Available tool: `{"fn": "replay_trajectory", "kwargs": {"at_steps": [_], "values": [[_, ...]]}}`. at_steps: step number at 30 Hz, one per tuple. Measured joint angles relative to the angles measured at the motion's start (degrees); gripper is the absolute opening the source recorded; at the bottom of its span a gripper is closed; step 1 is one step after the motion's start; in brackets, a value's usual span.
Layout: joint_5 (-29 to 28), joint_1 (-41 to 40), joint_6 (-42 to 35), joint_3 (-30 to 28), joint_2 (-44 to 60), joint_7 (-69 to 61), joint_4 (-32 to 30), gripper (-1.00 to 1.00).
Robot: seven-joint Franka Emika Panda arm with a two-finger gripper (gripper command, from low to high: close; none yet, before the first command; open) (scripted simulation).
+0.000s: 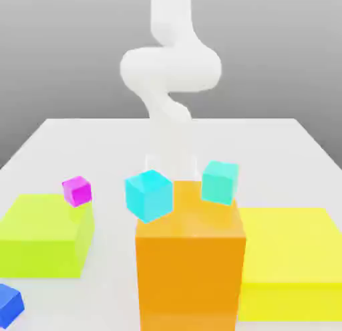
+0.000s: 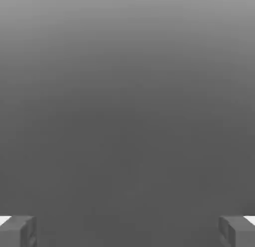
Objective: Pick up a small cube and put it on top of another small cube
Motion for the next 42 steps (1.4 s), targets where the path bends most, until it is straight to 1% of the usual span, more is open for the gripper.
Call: {"fn": "replay_trajectory", "kwargs": {"at_steps": [10, 17, 24, 31, 35, 36, 42], "values": [[5.98, 0.34, 4.9, -9.67, 21.0, -6.82, 1.48, 0.0], [11.44, -1.63, 8.16, -14.6, 35.65, -12.46, 2.52, 0.0], [15.49, -6.31, 11.57, -16.27, 50.06, -17.1, 3.52, 0.0], [16.19, -10.71, 15.62, -18.33, 63.65, -19.45, 4.32, 0.0], [19.6, -14.18, 21.02, -14.92, 71.91, -22.15, 6.16, 0.0], [20.34, -14.9, 22.13, -14.06, 73.44, -22.7, 6.54, -1.0], [20.77, -15.25, 22.64, -13.63, 74.2, -23.01, 6.75, -1.0]]}}
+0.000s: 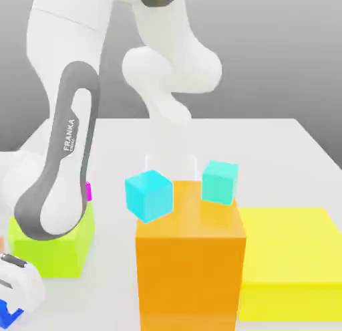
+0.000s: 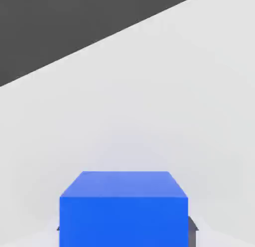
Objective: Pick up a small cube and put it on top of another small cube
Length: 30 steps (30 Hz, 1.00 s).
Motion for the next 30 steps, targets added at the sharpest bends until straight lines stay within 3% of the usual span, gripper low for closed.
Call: {"fn": "replay_trajectory", "kwargs": {"at_steps": [8, 21, 30], "values": [[-6.46, 4.74, -9.21, -4.18, -13.18, 2.56, -1.05, -1.0], [-16.86, 16.41, -25.86, 3.36, -39.33, 4.06, -4.86, -1.0], [-22.0, 23.52, -38.88, 14.71, -58.03, 6.73, -13.61, -1.0]]}}
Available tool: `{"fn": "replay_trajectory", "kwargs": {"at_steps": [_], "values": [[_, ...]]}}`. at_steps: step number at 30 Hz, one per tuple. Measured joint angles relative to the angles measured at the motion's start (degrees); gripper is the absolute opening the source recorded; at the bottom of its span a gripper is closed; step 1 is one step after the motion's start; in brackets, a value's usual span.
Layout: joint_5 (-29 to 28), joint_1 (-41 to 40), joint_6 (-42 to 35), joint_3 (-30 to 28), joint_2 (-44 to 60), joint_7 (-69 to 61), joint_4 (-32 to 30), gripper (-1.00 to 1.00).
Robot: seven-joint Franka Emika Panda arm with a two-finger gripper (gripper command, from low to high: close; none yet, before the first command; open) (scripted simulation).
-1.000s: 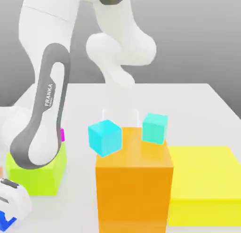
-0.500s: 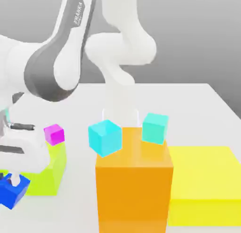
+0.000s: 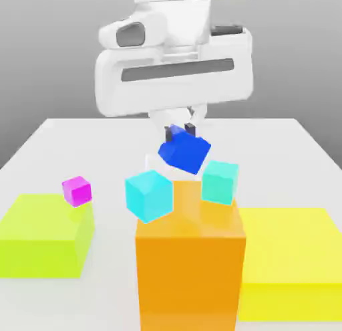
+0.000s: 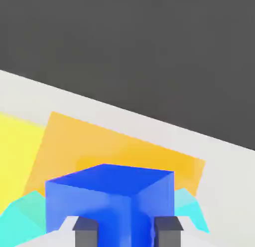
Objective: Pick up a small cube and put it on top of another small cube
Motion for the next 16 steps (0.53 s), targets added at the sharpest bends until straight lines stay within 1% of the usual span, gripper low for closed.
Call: {"fn": "replay_trajectory", "kwargs": {"at_steps": [1, 2, 5, 6, 12, 14, 16], "values": [[0.49, 1.08, -1.06, 1.14, -1.08, 0.13, -1.54, -1.0], [0.72, 1.6, -0.3, 1.73, -1.14, 0.19, -3.08, -1.0], [0.94, 1.95, 5.65, 2.36, 0.82, 0.21, -7.69, -1.0], [1.0, 1.95, 7.46, 2.45, 1.49, 0.18, -8.88, 1.0], [0.87, 1.92, 8.38, 2.52, 1.83, 0.27, -9.47, 1.0], [0.75, 1.89, 5.98, 2.55, 0.89, 0.3, -8.0, 1.0], [0.71, 1.89, 1.65, 2.52, -0.77, 0.31, -5.33, 1.0]]}}
